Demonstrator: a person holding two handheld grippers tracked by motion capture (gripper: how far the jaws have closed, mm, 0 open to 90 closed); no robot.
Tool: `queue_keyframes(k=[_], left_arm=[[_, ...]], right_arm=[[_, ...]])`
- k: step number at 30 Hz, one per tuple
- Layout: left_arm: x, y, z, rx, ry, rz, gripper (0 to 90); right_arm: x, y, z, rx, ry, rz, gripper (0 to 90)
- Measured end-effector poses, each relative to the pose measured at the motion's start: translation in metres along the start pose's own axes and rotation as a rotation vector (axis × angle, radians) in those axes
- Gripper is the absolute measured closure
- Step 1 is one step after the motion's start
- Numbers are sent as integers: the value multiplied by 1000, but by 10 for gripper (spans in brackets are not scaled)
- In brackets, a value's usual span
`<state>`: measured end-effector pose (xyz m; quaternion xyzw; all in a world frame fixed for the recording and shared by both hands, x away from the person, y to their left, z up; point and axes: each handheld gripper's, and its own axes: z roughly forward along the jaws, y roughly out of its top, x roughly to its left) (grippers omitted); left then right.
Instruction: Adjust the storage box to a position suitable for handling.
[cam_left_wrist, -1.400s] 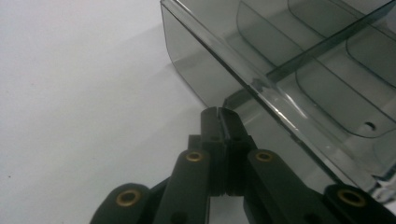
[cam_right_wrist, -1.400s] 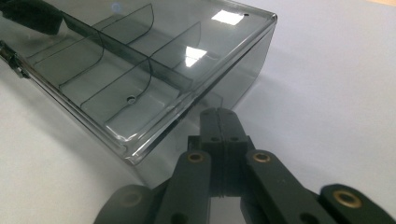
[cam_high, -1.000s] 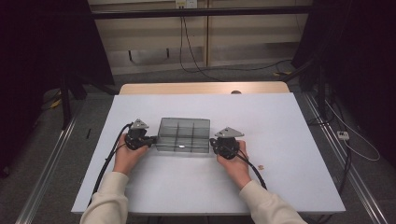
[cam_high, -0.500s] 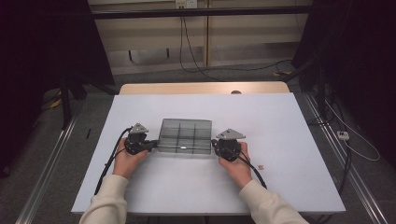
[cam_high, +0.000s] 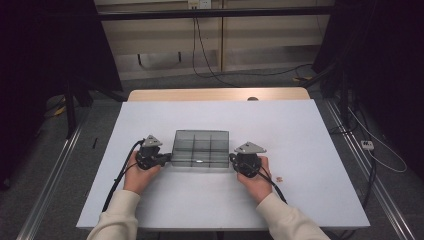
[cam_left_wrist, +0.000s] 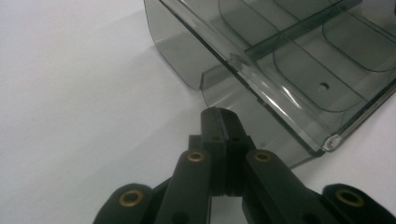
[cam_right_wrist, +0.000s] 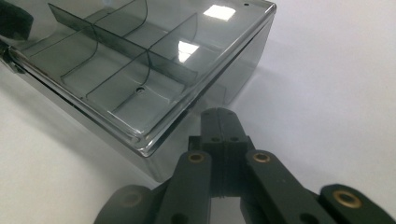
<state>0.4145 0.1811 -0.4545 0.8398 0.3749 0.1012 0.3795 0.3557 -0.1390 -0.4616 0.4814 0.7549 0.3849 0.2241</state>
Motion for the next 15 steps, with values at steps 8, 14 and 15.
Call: queue_keyframes(k=[8,14,15], left_arm=[[-12,-3,-4,19,-16,16,900],[-18,-5,-4,16,-29,18,900],[-18,-5,-4,18,-32,22,900]], right_arm=[[-2,-6,-9,3,2,-26,900],[-7,-9,-14,5,2,-17,900],[-7,-9,-14,5,2,-17,900]])
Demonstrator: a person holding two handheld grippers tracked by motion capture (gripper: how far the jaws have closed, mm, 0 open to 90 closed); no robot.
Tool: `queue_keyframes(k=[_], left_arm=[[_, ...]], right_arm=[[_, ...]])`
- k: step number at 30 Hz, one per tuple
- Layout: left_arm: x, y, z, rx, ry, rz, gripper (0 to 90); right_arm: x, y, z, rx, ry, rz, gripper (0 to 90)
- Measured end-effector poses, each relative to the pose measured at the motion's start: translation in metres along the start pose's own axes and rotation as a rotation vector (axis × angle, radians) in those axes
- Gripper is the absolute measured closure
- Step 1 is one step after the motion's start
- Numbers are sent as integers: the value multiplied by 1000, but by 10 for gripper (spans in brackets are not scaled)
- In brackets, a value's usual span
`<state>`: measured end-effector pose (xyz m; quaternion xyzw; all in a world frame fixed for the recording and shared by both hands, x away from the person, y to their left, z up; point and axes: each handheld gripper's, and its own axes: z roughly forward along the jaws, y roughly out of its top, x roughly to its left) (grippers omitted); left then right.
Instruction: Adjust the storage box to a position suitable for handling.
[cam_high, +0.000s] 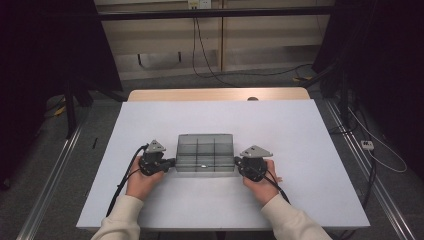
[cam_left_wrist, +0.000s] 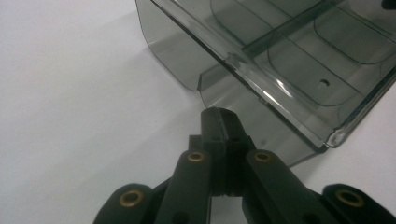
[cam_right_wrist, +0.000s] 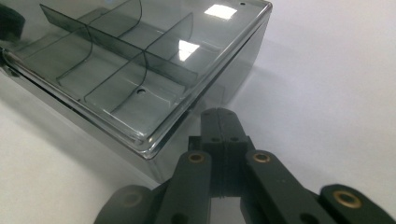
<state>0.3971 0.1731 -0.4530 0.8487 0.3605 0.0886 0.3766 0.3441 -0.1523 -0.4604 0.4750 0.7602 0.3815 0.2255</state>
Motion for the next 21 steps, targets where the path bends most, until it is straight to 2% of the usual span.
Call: queue_keyframes(k=[5,6,9,14,16,17,18,21], left_arm=[[-6,0,-1,4,18,14,900],[-6,0,-1,5,4,13,900],[-10,0,-1,16,4,31,900],[-18,0,-1,17,1,56,900],[-22,-1,-1,26,1,73,900],[-25,-1,-2,30,16,75,900],[-26,-1,-2,34,4,81,900],[-30,-2,-3,31,-6,71,900]], right_arm=[[0,-2,-4,4,5,4,900],[0,-3,-5,3,9,4,900],[-1,-5,-8,4,6,-1,900],[-3,-12,-17,3,19,21,900],[-3,-13,-20,5,14,11,900],[-3,-13,-21,5,12,7,900],[-3,-14,-23,2,13,9,900],[-5,-15,-26,-1,14,17,900]])
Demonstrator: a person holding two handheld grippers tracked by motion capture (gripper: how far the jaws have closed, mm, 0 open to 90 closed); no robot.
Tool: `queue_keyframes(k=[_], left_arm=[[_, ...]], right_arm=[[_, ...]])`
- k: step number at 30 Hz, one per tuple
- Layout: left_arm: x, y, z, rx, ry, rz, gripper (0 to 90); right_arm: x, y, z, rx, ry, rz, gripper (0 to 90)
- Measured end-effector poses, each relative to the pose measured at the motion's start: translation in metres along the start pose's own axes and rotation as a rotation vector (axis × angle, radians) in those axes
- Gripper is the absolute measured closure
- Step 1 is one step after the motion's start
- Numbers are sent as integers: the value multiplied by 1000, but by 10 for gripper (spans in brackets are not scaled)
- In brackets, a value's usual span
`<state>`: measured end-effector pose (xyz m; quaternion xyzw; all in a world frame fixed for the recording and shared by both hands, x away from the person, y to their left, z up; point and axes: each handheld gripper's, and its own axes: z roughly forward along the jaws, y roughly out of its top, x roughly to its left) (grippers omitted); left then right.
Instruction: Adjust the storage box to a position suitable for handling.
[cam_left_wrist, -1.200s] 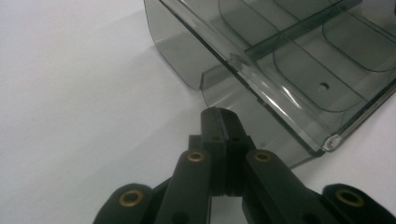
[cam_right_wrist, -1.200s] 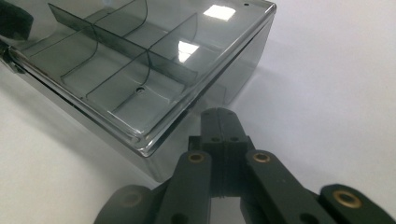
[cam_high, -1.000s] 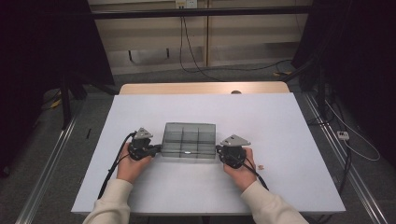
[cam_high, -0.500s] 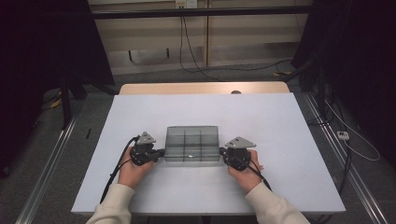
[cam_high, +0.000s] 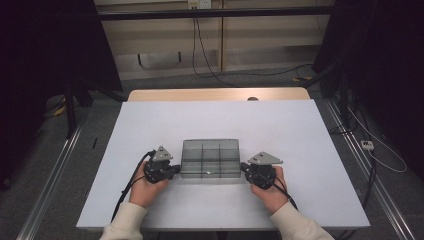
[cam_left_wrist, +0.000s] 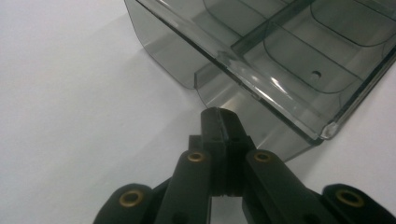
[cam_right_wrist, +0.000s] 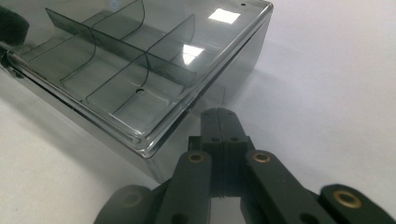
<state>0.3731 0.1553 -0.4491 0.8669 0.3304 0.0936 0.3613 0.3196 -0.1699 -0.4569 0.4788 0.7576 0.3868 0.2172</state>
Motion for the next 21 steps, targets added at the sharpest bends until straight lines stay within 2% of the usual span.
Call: queue_keyframes(k=[2,3,4,5,10,11,15,16,19,21], left_arm=[[-4,-1,0,-5,-16,-3,900],[-7,0,0,0,-16,11,900],[-10,0,0,4,8,39,900],[-13,1,-1,10,0,53,900],[-18,0,1,-3,-10,43,900],[-19,-1,1,-1,3,43,900],[-22,-1,0,0,-4,52,900],[-23,-1,0,3,13,53,900],[-24,-1,-1,4,-8,47,900],[-25,-2,-1,1,-3,50,900]], right_arm=[[-2,-3,-3,2,6,7,900],[-5,-5,-7,3,13,8,900],[-5,-5,-7,3,13,8,900],[-5,-7,-9,3,17,9,900],[-9,-11,-15,0,24,10,900],[-9,-11,-16,1,24,5,900],[-8,-13,-20,2,24,-9,900],[-7,-14,-20,4,22,-11,900],[-7,-16,-22,7,23,-15,900],[-7,-17,-23,7,27,-20,900]])
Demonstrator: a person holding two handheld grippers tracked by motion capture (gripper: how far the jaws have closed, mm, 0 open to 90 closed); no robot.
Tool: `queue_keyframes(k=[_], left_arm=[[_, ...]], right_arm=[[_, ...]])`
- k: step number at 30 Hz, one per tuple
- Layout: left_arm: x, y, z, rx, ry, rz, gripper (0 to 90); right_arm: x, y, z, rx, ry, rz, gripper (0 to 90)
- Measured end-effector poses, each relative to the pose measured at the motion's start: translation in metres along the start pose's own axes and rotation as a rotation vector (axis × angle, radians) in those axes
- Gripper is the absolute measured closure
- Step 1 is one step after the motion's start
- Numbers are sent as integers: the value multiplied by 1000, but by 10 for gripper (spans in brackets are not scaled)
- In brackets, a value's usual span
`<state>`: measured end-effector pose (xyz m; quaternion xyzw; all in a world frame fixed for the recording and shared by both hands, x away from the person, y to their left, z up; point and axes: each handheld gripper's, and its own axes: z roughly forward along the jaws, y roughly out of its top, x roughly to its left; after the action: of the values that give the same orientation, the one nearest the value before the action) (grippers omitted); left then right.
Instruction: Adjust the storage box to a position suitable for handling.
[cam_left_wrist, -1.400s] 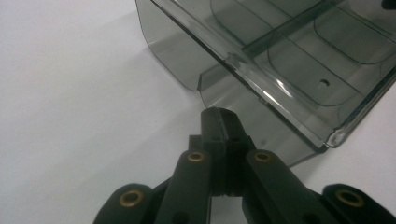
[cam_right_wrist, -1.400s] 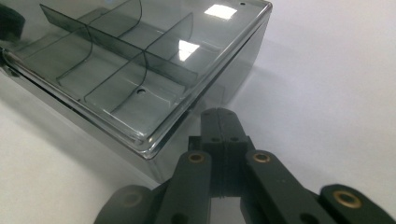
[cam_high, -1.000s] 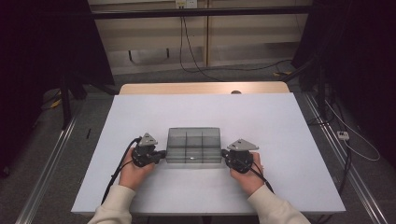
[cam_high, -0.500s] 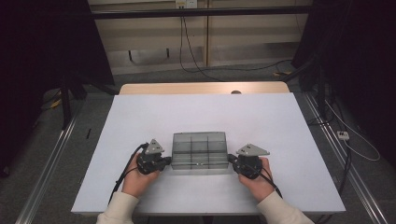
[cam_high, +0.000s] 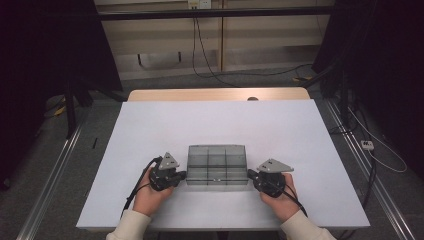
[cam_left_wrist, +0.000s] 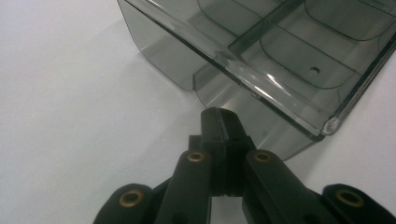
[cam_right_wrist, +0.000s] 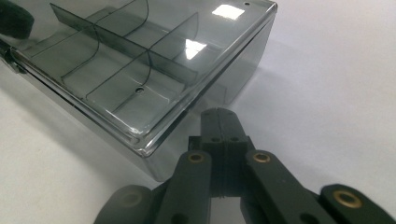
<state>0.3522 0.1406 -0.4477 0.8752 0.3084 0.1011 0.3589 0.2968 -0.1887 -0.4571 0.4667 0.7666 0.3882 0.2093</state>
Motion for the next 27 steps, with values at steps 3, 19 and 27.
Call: queue_keyframes(k=[3,19,27], left_arm=[[-1,0,-1,5,-8,12,900],[-11,1,2,-6,-31,19,900],[-12,2,2,-6,-31,31,900]], right_arm=[[0,-1,-2,2,5,-9,900],[-10,-7,-11,-15,32,-2,900],[-11,-8,-14,-12,35,-1,900]])
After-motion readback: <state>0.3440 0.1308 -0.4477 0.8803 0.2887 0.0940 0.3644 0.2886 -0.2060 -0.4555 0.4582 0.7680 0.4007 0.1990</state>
